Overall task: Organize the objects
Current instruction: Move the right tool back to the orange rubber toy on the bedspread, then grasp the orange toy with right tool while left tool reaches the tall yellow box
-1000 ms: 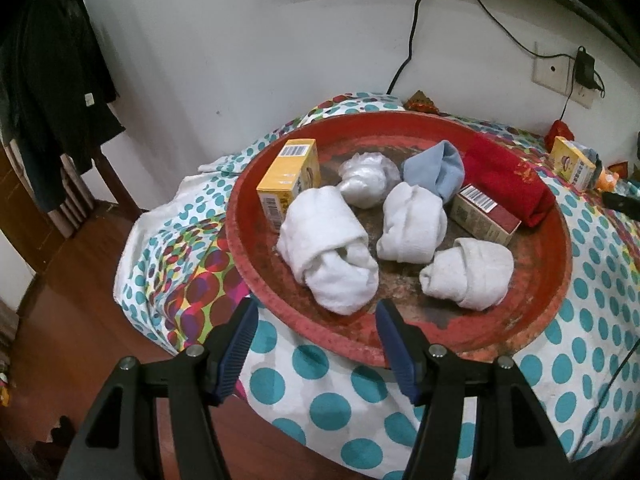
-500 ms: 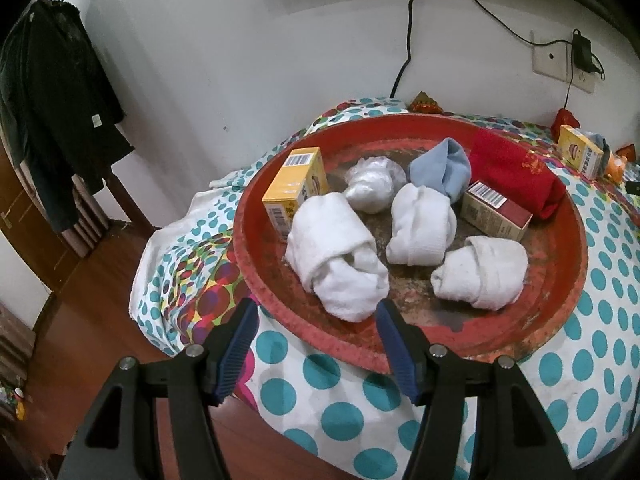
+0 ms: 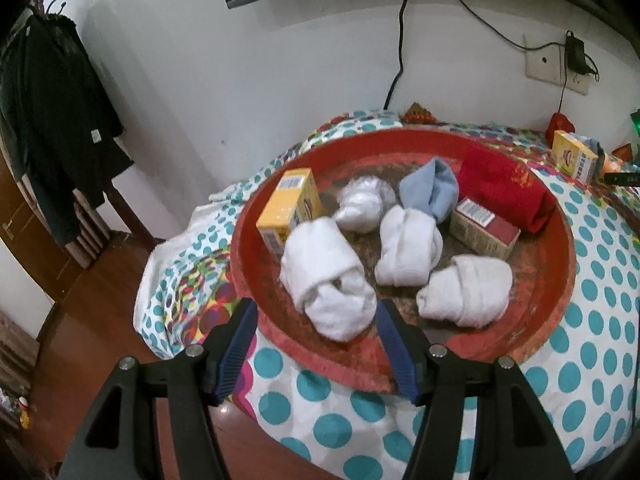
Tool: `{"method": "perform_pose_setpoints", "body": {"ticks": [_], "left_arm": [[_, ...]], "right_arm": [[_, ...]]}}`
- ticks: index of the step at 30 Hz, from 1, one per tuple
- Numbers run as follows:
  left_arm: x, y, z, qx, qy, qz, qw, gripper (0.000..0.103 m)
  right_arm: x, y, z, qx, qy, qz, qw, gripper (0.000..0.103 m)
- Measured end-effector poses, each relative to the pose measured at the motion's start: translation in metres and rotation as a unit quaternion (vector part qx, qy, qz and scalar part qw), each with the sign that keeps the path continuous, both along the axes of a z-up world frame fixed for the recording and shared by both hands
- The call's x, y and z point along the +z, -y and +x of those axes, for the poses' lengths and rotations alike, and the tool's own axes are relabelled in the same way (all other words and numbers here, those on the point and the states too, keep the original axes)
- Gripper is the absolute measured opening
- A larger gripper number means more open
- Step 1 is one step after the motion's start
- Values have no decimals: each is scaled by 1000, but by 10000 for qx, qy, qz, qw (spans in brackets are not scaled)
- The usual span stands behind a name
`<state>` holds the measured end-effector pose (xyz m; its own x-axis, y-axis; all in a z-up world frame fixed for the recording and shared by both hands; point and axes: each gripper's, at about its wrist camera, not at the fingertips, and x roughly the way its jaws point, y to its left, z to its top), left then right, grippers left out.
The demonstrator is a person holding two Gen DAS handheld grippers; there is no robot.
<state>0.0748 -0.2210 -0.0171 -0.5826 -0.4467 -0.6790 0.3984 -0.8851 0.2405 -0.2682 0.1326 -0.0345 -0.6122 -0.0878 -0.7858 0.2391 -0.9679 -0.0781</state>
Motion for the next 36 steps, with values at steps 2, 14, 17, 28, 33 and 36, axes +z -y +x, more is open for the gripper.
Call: {"method": "perform_pose_setpoints", "body": {"ticks": [2, 14, 17, 28, 33, 36], "left_arm": [[1, 0, -4, 9, 42, -16, 10000, 63], [15, -21, -33, -174, 158, -174, 9996, 63], [23, -34, -41, -357, 111, -158, 9992, 63], [41, -111, -92, -1135, 16, -188, 9934, 63], [38, -150, -126, -1522, 235, 76, 9880, 63], [38, -171, -141, -1701, 169, 161, 9852, 63]], "right_arm": [[-1, 1, -5, 15, 21, -28, 10000, 68], [-10, 13, -16, 428, 173, -183, 9988, 51], [-9, 8, -12, 419, 165, -282, 9986, 50], [-8, -37, 33, 271, 122, -443, 9986, 50], [-8, -57, 55, 213, 121, -449, 9987, 50], [-9, -67, 70, 219, 93, -450, 9987, 50]]}}
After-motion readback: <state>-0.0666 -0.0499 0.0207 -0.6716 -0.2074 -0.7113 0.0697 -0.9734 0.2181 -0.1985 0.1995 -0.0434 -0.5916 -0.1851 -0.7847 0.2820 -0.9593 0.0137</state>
